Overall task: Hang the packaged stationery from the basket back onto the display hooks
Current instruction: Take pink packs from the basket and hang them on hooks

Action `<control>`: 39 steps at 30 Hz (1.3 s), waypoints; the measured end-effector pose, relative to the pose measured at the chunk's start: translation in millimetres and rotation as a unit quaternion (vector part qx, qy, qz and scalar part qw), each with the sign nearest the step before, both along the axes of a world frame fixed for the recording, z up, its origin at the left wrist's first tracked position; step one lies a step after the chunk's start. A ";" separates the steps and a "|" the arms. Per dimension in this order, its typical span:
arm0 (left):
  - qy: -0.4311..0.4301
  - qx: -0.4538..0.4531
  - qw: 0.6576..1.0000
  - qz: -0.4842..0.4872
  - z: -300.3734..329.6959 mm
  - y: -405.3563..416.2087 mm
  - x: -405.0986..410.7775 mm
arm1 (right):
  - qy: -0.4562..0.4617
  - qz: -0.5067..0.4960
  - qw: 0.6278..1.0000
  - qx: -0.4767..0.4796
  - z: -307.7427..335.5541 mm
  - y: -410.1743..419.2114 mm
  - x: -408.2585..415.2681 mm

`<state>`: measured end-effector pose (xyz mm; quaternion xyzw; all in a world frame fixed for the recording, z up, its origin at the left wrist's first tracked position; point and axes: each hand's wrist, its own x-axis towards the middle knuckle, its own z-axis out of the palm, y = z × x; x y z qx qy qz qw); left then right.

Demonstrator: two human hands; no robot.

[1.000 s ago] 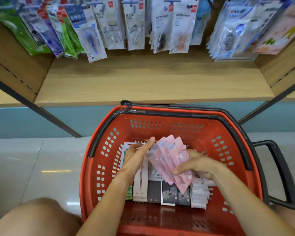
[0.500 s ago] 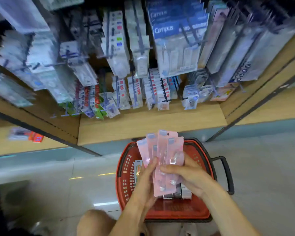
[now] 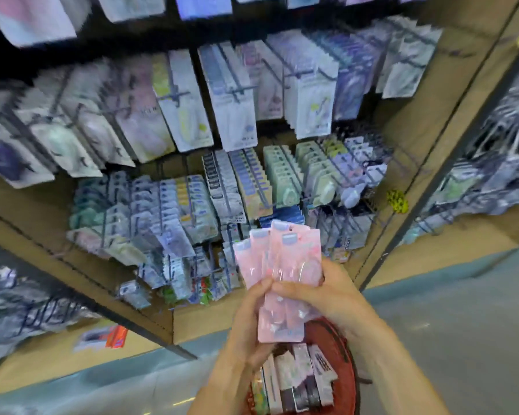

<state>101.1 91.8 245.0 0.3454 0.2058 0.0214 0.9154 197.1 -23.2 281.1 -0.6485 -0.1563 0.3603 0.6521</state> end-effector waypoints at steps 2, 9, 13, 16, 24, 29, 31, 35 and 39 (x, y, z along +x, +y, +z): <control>-0.013 0.018 1.000 -0.003 34.4 2.0 5.0 | -0.015 -0.005 1.000 0.023 26.6 1.1 -1.1; -0.037 0.050 0.998 0.028 93.4 -14.3 37.8 | -0.110 -0.066 0.988 0.087 73.9 -12.3 16.6; -0.032 0.050 0.998 0.025 98.5 -31.3 52.8 | -0.123 -0.116 0.983 0.076 80.2 -26.7 32.7; -0.056 0.021 0.998 0.013 102.6 -40.3 65.1 | -0.132 -0.118 0.981 0.084 83.5 -35.7 46.6; -0.076 0.025 0.996 0.042 118.4 -63.2 111.7 | -0.147 -0.201 0.961 0.125 96.0 -57.2 90.9; -0.105 0.008 0.991 0.085 126.1 -75.5 140.4 | -0.202 -0.235 0.946 0.091 107.6 -74.0 143.4; -0.116 -0.002 0.988 0.106 126.8 -76.5 149.7 | -0.216 -0.235 0.946 0.048 110.3 -75.3 178.4; -0.123 -0.017 0.985 0.117 128.7 -78.8 164.6 | -0.241 -0.234 0.941 -0.027 118.6 -67.0 243.3; -0.112 -0.042 0.985 0.126 126.4 -78.2 173.9 | -0.271 -0.230 0.933 -0.060 125.9 -56.6 274.8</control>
